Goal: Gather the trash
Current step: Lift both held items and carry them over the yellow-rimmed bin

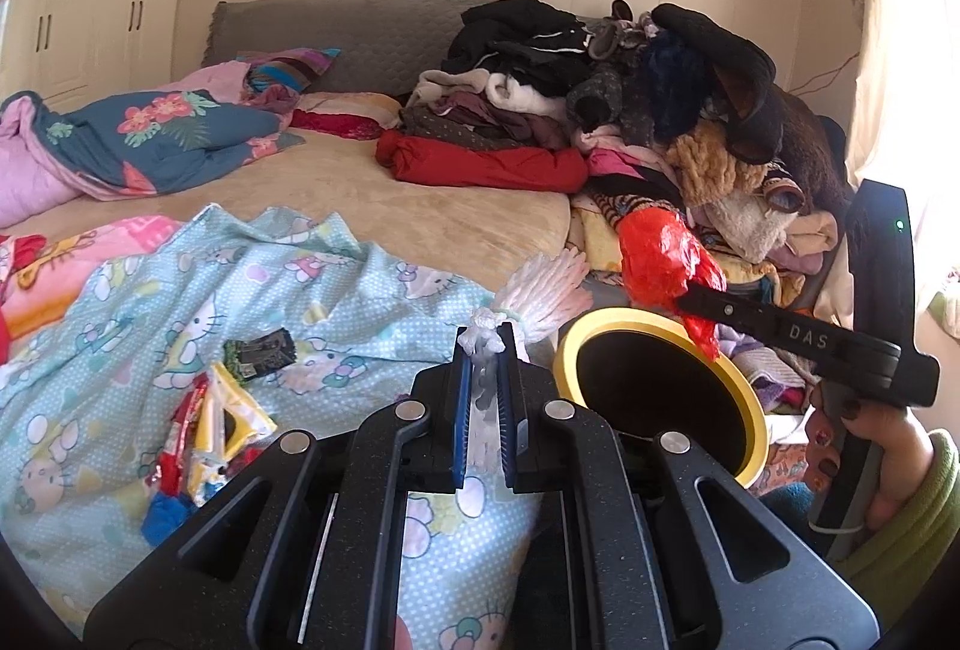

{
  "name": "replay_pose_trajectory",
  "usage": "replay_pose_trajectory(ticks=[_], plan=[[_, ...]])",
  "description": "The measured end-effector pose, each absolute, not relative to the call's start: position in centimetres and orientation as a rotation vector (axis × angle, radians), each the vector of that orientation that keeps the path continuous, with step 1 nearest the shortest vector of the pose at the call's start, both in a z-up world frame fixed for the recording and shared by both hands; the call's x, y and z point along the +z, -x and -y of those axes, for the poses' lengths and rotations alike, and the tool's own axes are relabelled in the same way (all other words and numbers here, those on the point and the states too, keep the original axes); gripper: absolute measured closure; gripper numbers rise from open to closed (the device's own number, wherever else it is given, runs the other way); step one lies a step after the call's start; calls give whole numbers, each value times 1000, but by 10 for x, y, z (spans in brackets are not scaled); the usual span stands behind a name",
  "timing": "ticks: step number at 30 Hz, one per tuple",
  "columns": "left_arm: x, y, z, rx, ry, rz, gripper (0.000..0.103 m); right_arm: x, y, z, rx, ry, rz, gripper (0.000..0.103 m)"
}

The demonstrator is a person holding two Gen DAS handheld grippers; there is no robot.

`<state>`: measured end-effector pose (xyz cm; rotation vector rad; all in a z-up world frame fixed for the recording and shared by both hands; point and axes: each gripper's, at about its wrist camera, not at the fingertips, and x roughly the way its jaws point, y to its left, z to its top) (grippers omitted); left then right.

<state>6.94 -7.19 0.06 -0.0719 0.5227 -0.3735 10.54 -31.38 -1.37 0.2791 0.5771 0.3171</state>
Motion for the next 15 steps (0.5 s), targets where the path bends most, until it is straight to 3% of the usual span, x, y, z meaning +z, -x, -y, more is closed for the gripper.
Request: replay_pose_trajectory(ticks=[15], plan=[[-13, -73, 119, -465, 25, -553, 99, -24, -108, 358, 202, -325, -578, 72]])
